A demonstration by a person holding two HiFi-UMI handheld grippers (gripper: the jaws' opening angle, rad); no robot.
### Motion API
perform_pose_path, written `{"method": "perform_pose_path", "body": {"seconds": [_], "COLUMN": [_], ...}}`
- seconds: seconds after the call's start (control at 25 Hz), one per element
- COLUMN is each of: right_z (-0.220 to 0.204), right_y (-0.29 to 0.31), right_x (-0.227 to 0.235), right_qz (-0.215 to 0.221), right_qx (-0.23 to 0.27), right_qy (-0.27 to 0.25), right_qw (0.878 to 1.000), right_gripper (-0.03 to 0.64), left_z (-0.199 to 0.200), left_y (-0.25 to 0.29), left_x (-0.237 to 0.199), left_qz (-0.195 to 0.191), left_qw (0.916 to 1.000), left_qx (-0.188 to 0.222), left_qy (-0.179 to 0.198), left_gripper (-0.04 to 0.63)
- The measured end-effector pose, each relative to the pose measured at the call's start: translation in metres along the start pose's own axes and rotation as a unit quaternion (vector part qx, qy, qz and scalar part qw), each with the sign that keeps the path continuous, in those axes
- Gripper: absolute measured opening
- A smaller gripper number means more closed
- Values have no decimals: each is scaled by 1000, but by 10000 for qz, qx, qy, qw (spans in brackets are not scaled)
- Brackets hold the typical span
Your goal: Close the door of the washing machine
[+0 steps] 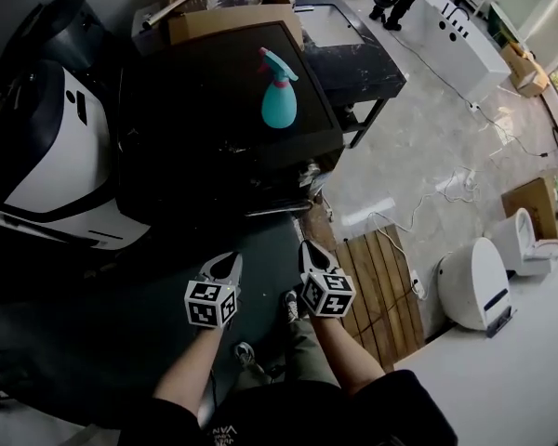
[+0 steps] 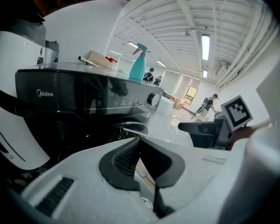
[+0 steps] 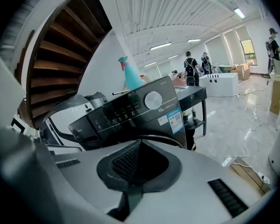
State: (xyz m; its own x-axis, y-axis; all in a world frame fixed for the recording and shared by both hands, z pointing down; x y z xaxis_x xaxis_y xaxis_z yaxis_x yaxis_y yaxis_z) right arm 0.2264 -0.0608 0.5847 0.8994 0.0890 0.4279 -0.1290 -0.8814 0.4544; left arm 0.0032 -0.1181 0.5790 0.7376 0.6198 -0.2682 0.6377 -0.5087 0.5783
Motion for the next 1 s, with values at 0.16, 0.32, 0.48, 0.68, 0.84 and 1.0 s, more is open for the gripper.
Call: {"method": "perform_pose_path", "body": {"seconds": [0.16, 0.32, 0.48, 0.68, 0.84, 1.0], "right_z": [-8, -16, -28, -45, -56, -67], "right_y": [-44, -81, -109, -145, -168, -190], "right_x": [-22, -42, -67, -94, -115, -134], "right_qz": [-137, -203, -239, -182, -119, -53], "right_qx": [189, 399, 579, 692, 797, 875], "right_qy": [-71, -144, -246, -282, -373, -452], "right_qw": [9997, 9989, 9977, 9970, 9961, 9951], "right_gripper": [0, 0, 0, 0, 0, 0], "left_z": [-5, -12, -25, -41, -47, -50], "left_y": [-39, -74, -110, -154, -186, -213], "left_x": [10, 15, 13, 18, 20, 24], "left_qz": [-191, -309, -400, -583, -614, -833], "left_qw": [9995, 9984, 9974, 9950, 9920, 9888], "left_qx": [202, 402, 501, 572, 571, 806], "left_qy": [175, 257, 340, 575, 944, 943], "left_gripper": [3, 3, 3, 3, 3, 3]}}
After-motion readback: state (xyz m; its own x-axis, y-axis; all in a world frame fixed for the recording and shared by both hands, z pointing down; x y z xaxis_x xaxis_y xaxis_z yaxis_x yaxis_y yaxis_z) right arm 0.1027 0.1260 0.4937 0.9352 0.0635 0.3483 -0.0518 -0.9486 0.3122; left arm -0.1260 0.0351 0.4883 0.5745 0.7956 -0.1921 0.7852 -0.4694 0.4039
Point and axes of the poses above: the fingertips, and each gripper's own axes: y forward along the fingers, x to its right, z out of its top, the point moved 8 cm from there along -y, backward along the fingers, and after that the axes turned 3 degrees about z, right-handed, at the moved point
